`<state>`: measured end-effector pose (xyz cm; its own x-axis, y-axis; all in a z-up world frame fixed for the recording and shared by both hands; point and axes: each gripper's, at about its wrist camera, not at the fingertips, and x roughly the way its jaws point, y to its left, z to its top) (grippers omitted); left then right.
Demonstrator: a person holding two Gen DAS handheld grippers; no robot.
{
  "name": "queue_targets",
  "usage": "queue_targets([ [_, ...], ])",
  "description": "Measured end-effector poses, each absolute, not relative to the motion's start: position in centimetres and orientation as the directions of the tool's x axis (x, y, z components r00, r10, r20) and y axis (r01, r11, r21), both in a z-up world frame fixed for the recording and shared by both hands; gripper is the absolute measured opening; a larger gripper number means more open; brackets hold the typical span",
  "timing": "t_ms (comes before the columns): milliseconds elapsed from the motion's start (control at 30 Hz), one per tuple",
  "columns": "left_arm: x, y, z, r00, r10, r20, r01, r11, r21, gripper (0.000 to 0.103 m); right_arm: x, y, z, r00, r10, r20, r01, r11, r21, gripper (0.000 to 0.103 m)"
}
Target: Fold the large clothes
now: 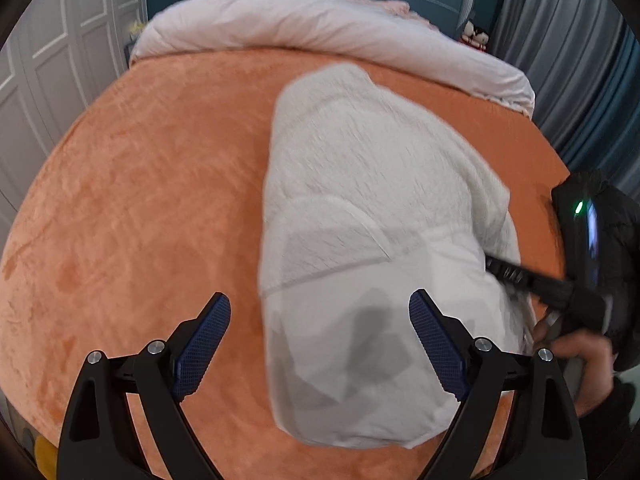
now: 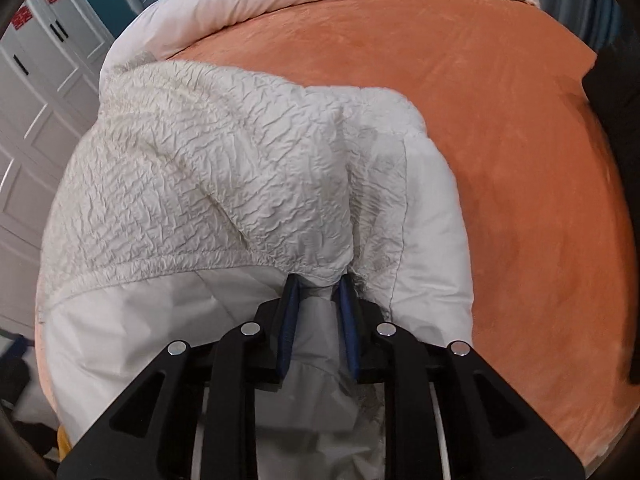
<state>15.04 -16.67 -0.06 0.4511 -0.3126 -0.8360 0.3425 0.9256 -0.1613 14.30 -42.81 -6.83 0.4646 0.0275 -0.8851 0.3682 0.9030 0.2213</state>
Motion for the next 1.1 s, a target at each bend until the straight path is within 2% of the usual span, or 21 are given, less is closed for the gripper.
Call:
queue_targets([
  [33, 15.0, -16.8, -0.2, 0.434, -0.325, -0.84, 0.347, 0.921, -0.177, 0.088, 14.4, -43.4, -5.9, 0.473, 0.037, -0.88, 0.375, 0.896, 0.239, 0.021],
  [100, 14.6, -17.0, -0.4, 0.418, -0.335, -0.844, 0.356, 0.915, -0.187, 0.088, 12.6, -44.3, -3.7, 0.539, 0.078, -0.839, 0.371, 0.872, 0.319, 0.032],
  [167, 14.2, -17.2, -0.6, 0.411, -0.331, -0.85, 0.369, 0.912, -0.177, 0.088, 9.5, -45.3, -2.4, 0.603, 0.096, -0.792, 0.379, 0.839, 0.39, 0.062],
  [200, 14.1, -17.3, -0.7, 0.406, -0.329, -0.852, 0.371, 0.912, -0.176, 0.088, 8.1, -45.8, -2.2, 0.622, 0.101, -0.776, 0.386, 0.823, 0.417, 0.069],
  [233, 13.9, -17.3, -1.0, 0.393, -0.332, -0.857, 0.37, 0.911, -0.183, 0.088, 6.3, -46.1, -2.4, 0.636, 0.113, -0.763, 0.396, 0.801, 0.448, 0.082],
  [267, 13.7, -17.3, -1.2, 0.383, -0.34, -0.859, 0.369, 0.909, -0.195, 0.088, 5.0, -46.5, -2.8, 0.646, 0.144, -0.75, 0.392, 0.78, 0.488, 0.086],
  [333, 13.5, -17.2, -1.8, 0.351, -0.362, -0.864, 0.367, 0.901, -0.229, 0.089, 3.7, -47.6, -3.9, 0.634, 0.211, -0.744, 0.389, 0.744, 0.543, 0.087],
  [600, 14.3, -14.0, -2.2, 0.335, -0.396, -0.855, 0.291, 0.906, -0.306, 0.089, 2.3, -47.4, -8.1, 0.608, 0.319, -0.727, 0.428, 0.64, 0.639, 0.088],
  [733, 16.7, -13.4, -1.3, 0.346, -0.449, -0.824, 0.286, 0.887, -0.363, 0.089, 4.5, -47.6, -9.3, 0.635, 0.373, -0.677, 0.409, 0.58, 0.704, 0.089],
  [867, 20.1, -14.5, -3.1, 0.269, -0.516, -0.813, 0.293, 0.848, -0.441, 0.089, 7.1, -47.9, -10.6, 0.635, 0.423, -0.647, 0.4, 0.536, 0.743, 0.092],
  [900, 20.6, -14.9, -3.8, 0.248, -0.531, -0.81, 0.291, 0.839, -0.46, 0.091, 7.6, -47.8, -10.9, 0.635, 0.433, -0.639, 0.395, 0.529, 0.751, 0.092],
  [933, 20.9, -15.0, -4.1, 0.249, -0.531, -0.81, 0.281, 0.84, -0.464, 0.098, 8.2, -47.5, -11.4, 0.635, 0.442, -0.633, 0.394, 0.52, 0.758, 0.093],
  [1100, 21.8, -16.2, -4.8, 0.312, -0.536, -0.784, 0.311, 0.838, -0.449, 0.098, 10.2, -47.1, -13.1, 0.657, 0.467, -0.591, 0.384, 0.467, 0.796, 0.097],
])
